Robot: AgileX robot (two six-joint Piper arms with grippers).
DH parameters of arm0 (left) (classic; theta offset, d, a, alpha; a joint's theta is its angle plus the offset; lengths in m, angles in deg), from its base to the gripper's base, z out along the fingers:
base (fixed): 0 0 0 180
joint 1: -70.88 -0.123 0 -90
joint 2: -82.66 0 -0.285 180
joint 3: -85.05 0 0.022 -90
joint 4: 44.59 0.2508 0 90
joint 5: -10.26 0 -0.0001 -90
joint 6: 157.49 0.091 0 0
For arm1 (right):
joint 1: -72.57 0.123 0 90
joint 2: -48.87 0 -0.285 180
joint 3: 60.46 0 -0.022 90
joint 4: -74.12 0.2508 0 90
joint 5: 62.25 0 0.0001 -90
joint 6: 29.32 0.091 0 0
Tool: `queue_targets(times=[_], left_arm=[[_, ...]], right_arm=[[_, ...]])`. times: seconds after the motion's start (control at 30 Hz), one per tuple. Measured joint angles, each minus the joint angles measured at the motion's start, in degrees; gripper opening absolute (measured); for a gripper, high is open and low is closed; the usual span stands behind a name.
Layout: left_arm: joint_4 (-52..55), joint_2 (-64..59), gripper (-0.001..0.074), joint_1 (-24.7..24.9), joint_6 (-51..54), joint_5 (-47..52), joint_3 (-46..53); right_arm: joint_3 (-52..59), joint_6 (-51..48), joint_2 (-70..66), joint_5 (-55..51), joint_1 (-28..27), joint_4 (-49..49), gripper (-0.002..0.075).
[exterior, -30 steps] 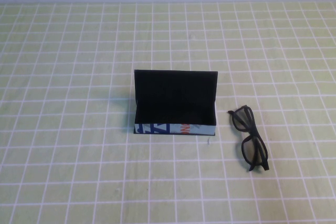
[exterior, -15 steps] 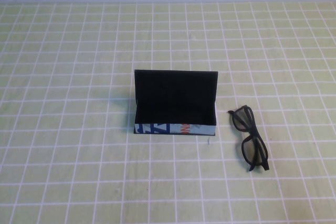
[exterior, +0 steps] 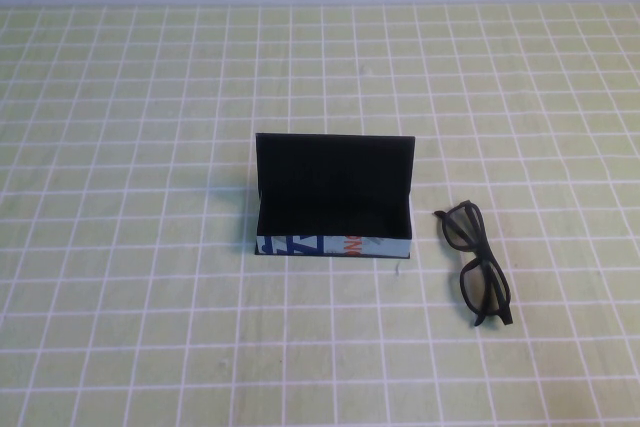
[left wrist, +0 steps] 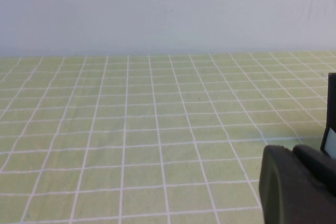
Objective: Take glasses out of glasses case
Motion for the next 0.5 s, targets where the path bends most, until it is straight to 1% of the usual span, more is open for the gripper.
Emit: queue_targets(times=[0.4,0.5], left_arm=[[0.00,0.00,-0.0004,0.00,0.09,0.00,0.00],[0.00,0.00,-0.0004,0.00,1.19,-1.43,0.00]], right_arm=[[0.00,0.00,0.00,-0.14,0.00,0.00,-0.0018],[0.00,0.00,0.00,-0.14,0.00,0.00,-0.0018]])
